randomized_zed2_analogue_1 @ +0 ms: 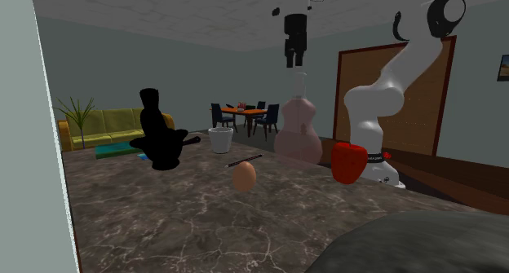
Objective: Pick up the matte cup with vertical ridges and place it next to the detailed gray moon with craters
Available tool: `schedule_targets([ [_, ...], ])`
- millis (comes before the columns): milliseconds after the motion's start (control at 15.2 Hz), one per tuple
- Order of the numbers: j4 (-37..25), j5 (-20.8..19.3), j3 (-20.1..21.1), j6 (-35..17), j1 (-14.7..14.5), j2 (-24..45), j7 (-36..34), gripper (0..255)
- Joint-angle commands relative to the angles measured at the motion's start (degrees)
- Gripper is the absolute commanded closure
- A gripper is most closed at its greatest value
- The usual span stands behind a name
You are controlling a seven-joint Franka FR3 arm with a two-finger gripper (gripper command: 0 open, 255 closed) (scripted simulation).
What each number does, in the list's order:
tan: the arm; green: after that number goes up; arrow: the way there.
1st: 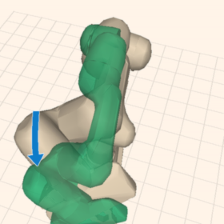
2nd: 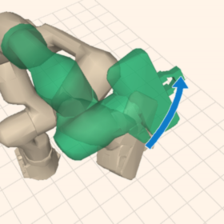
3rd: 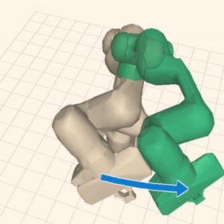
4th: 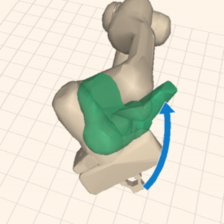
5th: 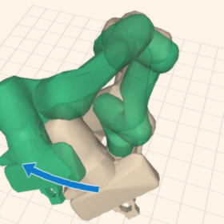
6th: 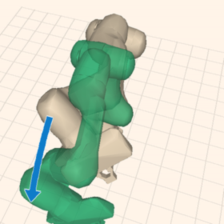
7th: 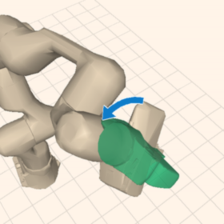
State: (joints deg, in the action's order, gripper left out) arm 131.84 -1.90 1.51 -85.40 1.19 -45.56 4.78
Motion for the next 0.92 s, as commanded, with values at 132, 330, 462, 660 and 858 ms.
schedule_targets([
  [132, 1.0, -0.3, 0.3, -3.8, 0.0, 2.8, -0.3, 0],
  [330, 1.8, -0.9, 0.8, -9.3, 0.1, 7.5, -0.7, 0],
  [462, 1.9, -1.3, 1.1, -12.9, 0.3, 10.9, -1.1, 0],
  [660, 1.5, -2.1, 1.6, -18.1, 0.5, 16.3, -1.7, 0],
  [858, 0.4, -3.0, 2.0, -22.8, 0.8, 22.2, -2.4, 0],
])
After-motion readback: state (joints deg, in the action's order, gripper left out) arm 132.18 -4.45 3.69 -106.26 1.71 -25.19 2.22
